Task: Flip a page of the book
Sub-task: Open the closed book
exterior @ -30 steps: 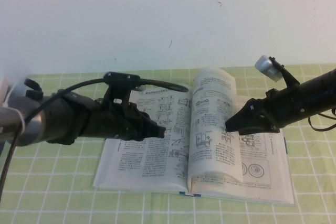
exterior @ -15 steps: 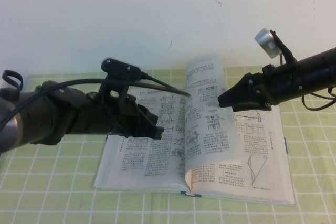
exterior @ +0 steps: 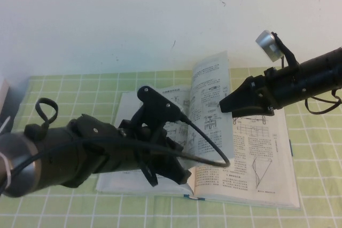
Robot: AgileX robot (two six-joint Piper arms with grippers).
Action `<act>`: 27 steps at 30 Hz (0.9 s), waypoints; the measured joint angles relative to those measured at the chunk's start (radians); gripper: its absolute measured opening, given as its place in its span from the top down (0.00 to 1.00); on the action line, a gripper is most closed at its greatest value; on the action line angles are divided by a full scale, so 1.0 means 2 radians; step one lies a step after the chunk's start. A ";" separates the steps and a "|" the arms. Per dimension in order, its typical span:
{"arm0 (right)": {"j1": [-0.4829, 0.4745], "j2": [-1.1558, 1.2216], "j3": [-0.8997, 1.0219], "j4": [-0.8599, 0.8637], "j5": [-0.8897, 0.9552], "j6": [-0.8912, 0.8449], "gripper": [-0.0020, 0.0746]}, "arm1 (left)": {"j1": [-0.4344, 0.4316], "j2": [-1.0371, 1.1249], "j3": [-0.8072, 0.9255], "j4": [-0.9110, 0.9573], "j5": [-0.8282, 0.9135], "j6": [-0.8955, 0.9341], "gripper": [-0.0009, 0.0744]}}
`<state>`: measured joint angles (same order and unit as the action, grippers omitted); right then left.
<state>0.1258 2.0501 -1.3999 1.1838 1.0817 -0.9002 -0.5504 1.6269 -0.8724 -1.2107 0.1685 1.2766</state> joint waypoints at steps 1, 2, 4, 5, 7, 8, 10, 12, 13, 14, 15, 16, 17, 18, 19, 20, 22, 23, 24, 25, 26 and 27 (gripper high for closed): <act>0.001 0.000 0.000 -0.001 0.003 0.000 0.42 | -0.012 -0.007 0.003 0.000 -0.017 0.006 0.99; 0.001 0.000 0.000 -0.002 0.009 0.001 0.42 | -0.024 -0.013 0.007 0.000 -0.036 0.011 0.99; 0.001 0.000 -0.001 -0.003 0.016 0.001 0.42 | -0.046 -0.022 0.013 -0.001 -0.073 0.023 0.99; 0.001 0.000 -0.001 -0.003 0.018 0.001 0.42 | -0.057 -0.025 0.016 -0.002 -0.094 0.030 0.99; 0.001 0.000 -0.001 -0.003 0.023 0.001 0.42 | -0.074 -0.028 0.019 -0.002 -0.125 0.039 0.99; 0.001 0.000 -0.001 -0.005 0.026 0.001 0.42 | -0.082 -0.028 0.021 -0.003 -0.134 0.044 0.99; 0.001 0.000 -0.001 -0.007 0.028 0.001 0.42 | -0.091 -0.028 0.022 -0.004 -0.142 0.051 0.99; 0.001 0.000 -0.001 -0.009 0.028 0.001 0.42 | -0.097 -0.028 0.024 -0.004 -0.145 0.057 0.99; 0.001 0.000 -0.001 -0.009 0.028 0.001 0.42 | -0.098 -0.028 0.024 -0.004 -0.146 0.059 0.99; 0.002 0.000 -0.001 -0.009 0.028 0.001 0.42 | -0.098 -0.028 0.024 -0.007 -0.149 0.060 0.99; 0.003 0.000 -0.001 -0.009 0.029 0.001 0.42 | -0.098 -0.028 0.024 -0.011 -0.151 0.060 0.99; 0.004 0.000 -0.001 -0.009 0.029 0.001 0.42 | -0.098 -0.029 0.025 -0.019 -0.154 0.060 0.99; 0.005 0.000 -0.001 -0.009 0.030 0.001 0.42 | -0.098 -0.029 0.026 -0.031 -0.155 0.060 0.99; 0.005 0.000 -0.001 -0.009 0.030 0.001 0.42 | -0.098 -0.033 0.026 -0.037 -0.152 0.060 0.99; 0.005 0.000 -0.001 -0.009 0.030 0.001 0.42 | -0.098 -0.036 0.027 -0.042 -0.149 0.060 0.99; 0.005 0.000 -0.001 -0.009 0.030 0.001 0.42 | -0.098 -0.039 0.027 -0.045 -0.141 0.060 0.99; 0.005 0.000 -0.001 -0.009 0.030 0.001 0.42 | -0.098 -0.048 0.028 -0.049 -0.125 0.060 0.99; 0.005 0.000 -0.001 -0.009 0.030 0.001 0.42 | -0.098 -0.051 0.028 -0.052 -0.114 0.058 0.99; 0.005 0.000 -0.001 -0.009 0.030 0.001 0.42 | -0.099 -0.054 0.028 -0.056 -0.104 0.055 0.99; 0.005 0.000 -0.001 -0.009 0.030 0.001 0.42 | -0.099 -0.056 0.028 -0.060 -0.088 0.052 0.99; 0.005 0.000 -0.001 -0.009 0.030 0.001 0.42 | -0.101 -0.059 0.030 -0.063 -0.072 0.049 0.99; 0.005 0.000 -0.001 -0.009 0.030 0.001 0.42 | -0.104 -0.061 0.032 -0.064 -0.061 0.047 0.99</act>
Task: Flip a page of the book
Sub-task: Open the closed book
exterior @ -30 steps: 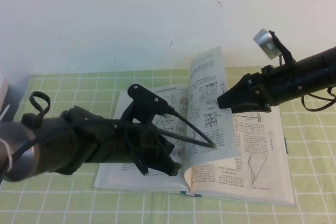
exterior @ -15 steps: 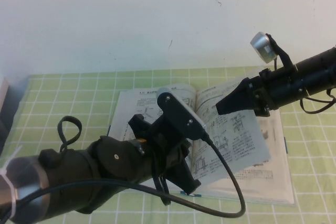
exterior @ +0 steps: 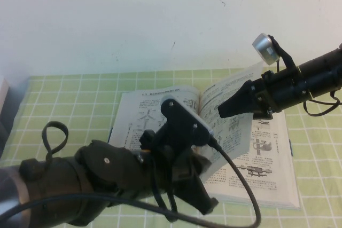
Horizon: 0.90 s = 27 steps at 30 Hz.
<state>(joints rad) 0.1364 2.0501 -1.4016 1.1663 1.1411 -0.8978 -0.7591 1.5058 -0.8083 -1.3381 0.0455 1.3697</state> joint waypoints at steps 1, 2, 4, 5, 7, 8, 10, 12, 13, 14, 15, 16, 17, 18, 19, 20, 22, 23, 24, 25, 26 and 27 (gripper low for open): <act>0.000 0.000 0.000 0.000 0.000 0.000 0.42 | -0.007 -0.002 0.004 0.000 0.003 -0.004 0.99; 0.000 0.000 0.000 0.000 0.000 0.000 0.42 | -0.017 -0.002 0.012 -0.001 0.001 -0.005 0.99; 0.000 0.000 0.000 0.000 0.000 0.000 0.42 | -0.043 -0.003 0.029 -0.001 -0.023 -0.005 0.99; 0.000 0.000 0.000 0.000 -0.001 0.000 0.42 | -0.061 -0.003 0.038 -0.002 -0.038 -0.005 0.99; 0.000 0.000 0.000 0.000 -0.002 0.000 0.42 | -0.101 -0.003 0.052 -0.002 -0.078 -0.005 0.99; 0.000 0.000 0.000 0.000 -0.002 0.000 0.42 | -0.124 -0.003 0.057 -0.002 -0.101 -0.005 0.99; 0.000 0.000 0.000 0.000 -0.003 0.000 0.42 | -0.166 -0.003 0.061 0.002 -0.141 -0.006 0.99; 0.000 0.000 0.000 0.002 -0.004 0.000 0.42 | -0.205 -0.003 0.061 0.023 -0.180 -0.015 0.99; 0.000 0.000 0.000 0.004 -0.005 0.000 0.42 | -0.228 -0.003 0.061 0.045 -0.203 -0.029 0.99; 0.000 0.000 0.000 0.006 -0.005 0.000 0.42 | -0.240 -0.003 0.061 0.062 -0.225 -0.047 0.99; 0.000 0.000 0.000 0.011 -0.005 0.000 0.42 | -0.252 0.001 0.061 0.087 -0.247 -0.070 0.99; 0.000 0.000 0.000 0.014 -0.006 -0.002 0.42 | -0.259 0.005 0.061 0.114 -0.266 -0.091 0.99; 0.000 0.000 0.000 0.017 -0.006 -0.004 0.42 | -0.262 0.012 0.061 0.140 -0.279 -0.118 0.99; 0.001 0.000 0.000 0.021 -0.006 -0.006 0.42 | -0.263 0.017 0.060 0.163 -0.286 -0.144 0.99; 0.001 0.000 0.000 0.023 -0.006 -0.008 0.42 | -0.263 0.025 0.055 0.180 -0.286 -0.164 0.99; 0.001 0.000 -0.001 0.025 -0.007 -0.009 0.42 | -0.260 0.035 0.049 0.191 -0.286 -0.178 0.99; 0.002 0.000 -0.002 0.027 -0.007 -0.010 0.42 | -0.255 0.055 0.030 0.207 -0.279 -0.191 0.99; 0.002 0.000 -0.002 0.027 -0.008 -0.011 0.42 | -0.251 0.068 0.017 0.211 -0.274 -0.196 0.99; 0.003 0.000 -0.003 0.028 -0.008 -0.014 0.42 | -0.246 0.078 0.000 0.216 -0.267 -0.198 0.99; 0.004 0.000 -0.003 0.028 -0.010 -0.016 0.42 | -0.243 0.084 -0.011 0.219 -0.259 -0.198 0.99; 0.004 0.000 -0.003 0.028 -0.011 -0.018 0.42 | -0.237 0.095 -0.025 0.219 -0.249 -0.199 0.99; 0.005 0.000 -0.003 0.028 -0.013 -0.019 0.42 | -0.231 0.104 -0.039 0.219 -0.240 -0.199 0.99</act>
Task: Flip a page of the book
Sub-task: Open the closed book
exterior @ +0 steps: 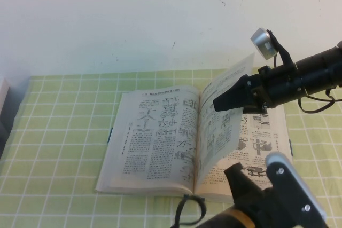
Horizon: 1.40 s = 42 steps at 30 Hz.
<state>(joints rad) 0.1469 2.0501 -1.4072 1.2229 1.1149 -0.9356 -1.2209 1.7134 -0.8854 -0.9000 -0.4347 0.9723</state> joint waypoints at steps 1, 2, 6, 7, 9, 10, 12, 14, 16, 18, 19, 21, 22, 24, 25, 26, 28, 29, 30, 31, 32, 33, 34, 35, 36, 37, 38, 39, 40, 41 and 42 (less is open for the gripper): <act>0.000 0.000 0.000 0.000 -0.001 -0.001 0.43 | 0.006 0.006 -0.010 -0.002 0.009 0.000 0.99; 0.000 0.000 0.000 0.000 -0.002 -0.002 0.43 | 0.014 0.013 -0.020 -0.006 0.018 -0.001 0.99; 0.000 0.000 0.000 0.001 -0.005 -0.003 0.43 | 0.049 0.031 -0.043 -0.014 0.063 -0.002 0.99; 0.000 0.000 0.000 0.001 -0.005 -0.004 0.43 | 0.057 0.033 -0.046 -0.014 0.074 -0.004 0.99; 0.000 0.000 0.000 0.004 -0.005 -0.005 0.43 | 0.071 0.037 -0.046 -0.014 0.086 -0.008 0.99; 0.000 0.000 0.000 0.006 -0.005 -0.005 0.43 | 0.076 0.040 -0.046 -0.014 0.088 -0.009 0.99; 0.000 0.000 0.000 0.008 -0.005 -0.005 0.43 | 0.088 0.041 -0.046 -0.014 0.089 -0.009 0.99; 0.000 0.000 0.000 0.010 0.000 -0.005 0.43 | 0.098 0.042 -0.046 -0.014 0.089 -0.009 0.99; 0.000 0.000 0.000 0.013 0.008 -0.005 0.43 | 0.108 0.042 -0.047 -0.014 0.085 -0.009 0.99; 0.000 0.000 0.000 0.018 0.014 -0.005 0.43 | 0.118 0.042 -0.048 -0.014 0.084 -0.010 0.99; 0.000 0.000 0.000 0.021 0.015 -0.005 0.43 | 0.122 0.042 -0.048 -0.014 0.083 -0.010 0.99; 0.000 0.000 0.000 0.027 0.018 -0.005 0.43 | 0.133 0.042 -0.048 -0.018 0.082 -0.010 0.99; 0.000 0.000 0.000 0.033 0.021 -0.007 0.43 | 0.138 0.042 -0.048 -0.024 0.081 -0.010 0.99; 0.000 0.000 0.000 0.047 0.025 -0.016 0.43 | 0.147 0.042 -0.048 -0.039 0.081 -0.009 0.99; 0.000 0.000 0.000 0.057 0.026 -0.022 0.43 | 0.151 0.042 -0.048 -0.045 0.081 -0.006 0.99; 0.000 0.000 0.000 0.065 0.026 -0.025 0.43 | 0.154 0.042 -0.048 -0.059 0.081 0.000 0.99; 0.000 0.000 0.000 0.080 0.026 -0.030 0.43 | 0.159 0.042 -0.048 -0.094 0.080 0.017 0.99; 0.000 0.000 0.000 0.083 0.026 -0.032 0.43 | 0.161 0.042 -0.048 -0.114 0.078 0.032 0.99; 0.000 0.000 0.000 0.087 0.026 -0.032 0.43 | 0.162 0.042 -0.048 -0.134 0.075 0.048 0.99; 0.000 0.000 0.000 0.087 0.026 -0.032 0.43 | 0.163 0.042 -0.048 -0.152 0.072 0.063 0.99; 0.000 0.000 0.000 0.087 0.026 -0.032 0.43 | 0.163 0.042 -0.048 -0.176 0.066 0.082 0.99; 0.000 0.000 0.000 0.087 0.026 -0.033 0.43 | 0.163 0.042 -0.048 -0.203 0.057 0.101 0.99; 0.000 0.000 0.000 0.087 0.026 -0.033 0.43 | 0.163 0.042 -0.048 -0.231 0.044 0.123 0.99; 0.000 0.000 0.000 0.087 0.026 -0.033 0.43 | 0.163 0.042 -0.048 -0.258 0.029 0.144 0.99; 0.000 0.000 0.000 0.086 0.026 -0.033 0.43 | 0.163 0.042 -0.048 -0.279 0.016 0.164 0.99; 0.000 0.000 0.000 0.086 0.026 -0.033 0.43 | 0.163 0.042 -0.048 -0.303 -0.001 0.182 0.99; 0.000 0.000 -0.001 0.084 0.026 -0.033 0.43 | 0.163 0.042 -0.048 -0.323 -0.020 0.195 0.99; 0.000 0.000 -0.002 0.081 0.026 -0.033 0.43 | 0.163 0.042 -0.048 -0.341 -0.037 0.210 0.99; 0.000 0.000 -0.007 0.075 0.027 -0.033 0.43 | 0.163 0.042 -0.048 -0.356 -0.052 0.222 0.99; 0.000 0.000 -0.014 0.067 0.027 -0.033 0.43 | 0.163 0.042 -0.048 -0.368 -0.062 0.231 0.99; 0.000 0.000 -0.021 0.055 0.027 -0.032 0.43 | 0.163 0.042 -0.048 -0.384 -0.072 0.241 0.99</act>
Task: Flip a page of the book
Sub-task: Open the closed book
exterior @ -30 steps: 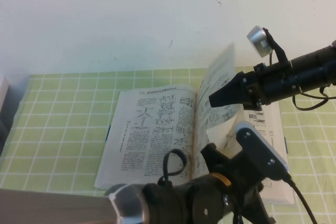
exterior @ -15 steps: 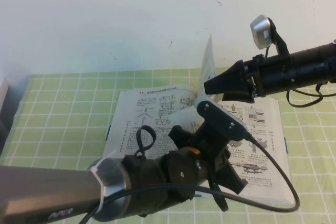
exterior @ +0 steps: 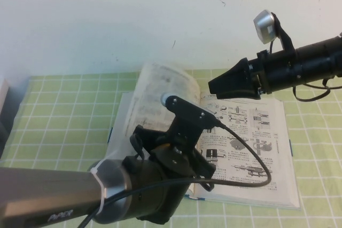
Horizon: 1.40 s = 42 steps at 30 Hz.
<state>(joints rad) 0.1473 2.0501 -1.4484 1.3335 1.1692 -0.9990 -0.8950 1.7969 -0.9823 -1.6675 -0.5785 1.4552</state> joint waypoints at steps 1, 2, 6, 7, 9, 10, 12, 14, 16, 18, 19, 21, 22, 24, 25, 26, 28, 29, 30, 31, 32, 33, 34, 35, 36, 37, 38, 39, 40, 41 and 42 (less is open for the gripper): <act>0.000 0.000 -0.010 -0.016 0.001 0.005 0.43 | 0.001 0.000 0.000 -0.010 -0.008 0.009 0.99; 0.000 0.000 -0.022 -0.037 0.002 0.014 0.44 | 0.002 0.000 0.000 -0.020 -0.012 0.015 0.99; 0.000 0.000 -0.062 -0.152 0.007 0.055 0.49 | 0.018 0.000 0.000 -0.043 -0.004 0.034 0.99; 0.000 -0.001 -0.066 -0.190 0.009 0.065 0.52 | 0.026 0.000 0.000 -0.044 0.006 0.036 0.99; 0.002 -0.001 -0.068 -0.262 0.011 0.089 0.63 | 0.041 0.000 0.000 -0.045 0.039 0.036 0.99; 0.004 -0.001 -0.065 -0.303 0.012 0.104 0.70 | 0.050 0.000 0.000 -0.045 0.062 0.036 0.99; 0.008 -0.001 -0.052 -0.365 -0.002 0.125 0.85 | 0.070 0.000 0.002 -0.045 0.109 0.035 0.99; 0.011 -0.001 -0.035 -0.393 -0.026 0.134 0.92 | 0.086 0.000 0.007 -0.045 0.143 0.027 0.99; 0.017 0.002 -0.022 -0.402 -0.052 0.136 0.95 | 0.099 0.000 0.013 -0.044 0.168 0.019 0.99; 0.028 0.011 -0.015 -0.406 -0.075 0.137 0.96 | 0.110 0.000 0.019 -0.043 0.184 0.012 0.99; 0.032 0.017 -0.012 -0.409 -0.083 0.137 0.96 | 0.112 0.000 0.021 -0.043 0.189 0.011 0.99; 0.043 0.032 -0.010 -0.417 -0.098 0.138 0.97 | 0.115 0.000 0.024 -0.043 0.195 0.010 0.99; 0.047 0.038 -0.010 -0.424 -0.103 0.138 0.97 | 0.115 0.000 0.025 -0.043 0.202 0.010 0.99; 0.050 0.041 -0.010 -0.428 -0.110 0.140 0.97 | 0.115 0.000 0.025 -0.041 0.216 0.009 0.99; 0.051 0.041 -0.010 -0.429 -0.111 0.142 0.97 | 0.115 -0.001 0.025 -0.041 0.225 0.008 0.99; 0.053 0.041 -0.011 -0.432 -0.112 0.145 0.97 | 0.115 -0.005 0.025 -0.041 0.234 0.006 0.99; 0.055 0.039 -0.017 -0.443 -0.111 0.154 0.97 | 0.115 -0.021 0.025 -0.040 0.251 0.005 0.99; 0.055 0.036 -0.022 -0.455 -0.111 0.161 0.97 | 0.115 -0.036 0.025 -0.040 0.258 0.004 0.99; 0.055 0.031 -0.026 -0.468 -0.110 0.166 0.97 | 0.115 -0.050 0.025 -0.040 0.265 0.004 0.99; 0.055 0.024 -0.030 -0.481 -0.109 0.170 0.97 | 0.115 -0.070 0.025 -0.040 0.275 0.005 0.99; 0.055 0.012 -0.035 -0.493 -0.107 0.174 0.97 | 0.115 -0.092 0.025 -0.040 0.289 0.006 0.99; 0.055 -0.003 -0.040 -0.506 -0.103 0.178 0.97 | 0.115 -0.114 0.025 -0.040 0.298 0.007 0.99; 0.055 -0.021 -0.045 -0.516 -0.100 0.183 0.97 | 0.115 -0.132 0.025 -0.039 0.310 0.008 0.99; 0.055 -0.041 -0.049 -0.530 -0.095 0.187 0.97 | 0.115 -0.160 0.027 -0.037 0.321 0.005 0.99; 0.055 -0.061 -0.051 -0.547 -0.091 0.193 0.97 | 0.115 -0.177 0.030 -0.033 0.330 -0.002 0.99; 0.055 -0.078 -0.054 -0.562 -0.085 0.199 0.97 | 0.115 -0.199 0.034 -0.021 0.334 -0.017 0.99; 0.055 -0.099 -0.054 -0.581 -0.079 0.206 0.97 | 0.115 -0.219 0.040 0.005 0.335 -0.036 0.99; 0.055 -0.119 -0.054 -0.603 -0.071 0.216 0.97 | 0.116 -0.231 0.046 0.029 0.336 -0.054 0.99; 0.055 -0.136 -0.054 -0.621 -0.064 0.225 0.97 | 0.120 -0.253 0.057 0.063 0.340 -0.087 0.99; 0.055 -0.155 -0.054 -0.643 -0.054 0.235 0.97 | 0.127 -0.270 0.065 0.102 0.346 -0.112 0.99; 0.055 -0.174 -0.054 -0.662 -0.047 0.242 0.97 | 0.134 -0.284 0.073 0.135 0.353 -0.143 0.99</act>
<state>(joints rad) 0.2573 1.7018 -1.5562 0.0090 1.0762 -0.5151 -0.6280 1.2299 -0.8362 -1.3983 0.1266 1.1682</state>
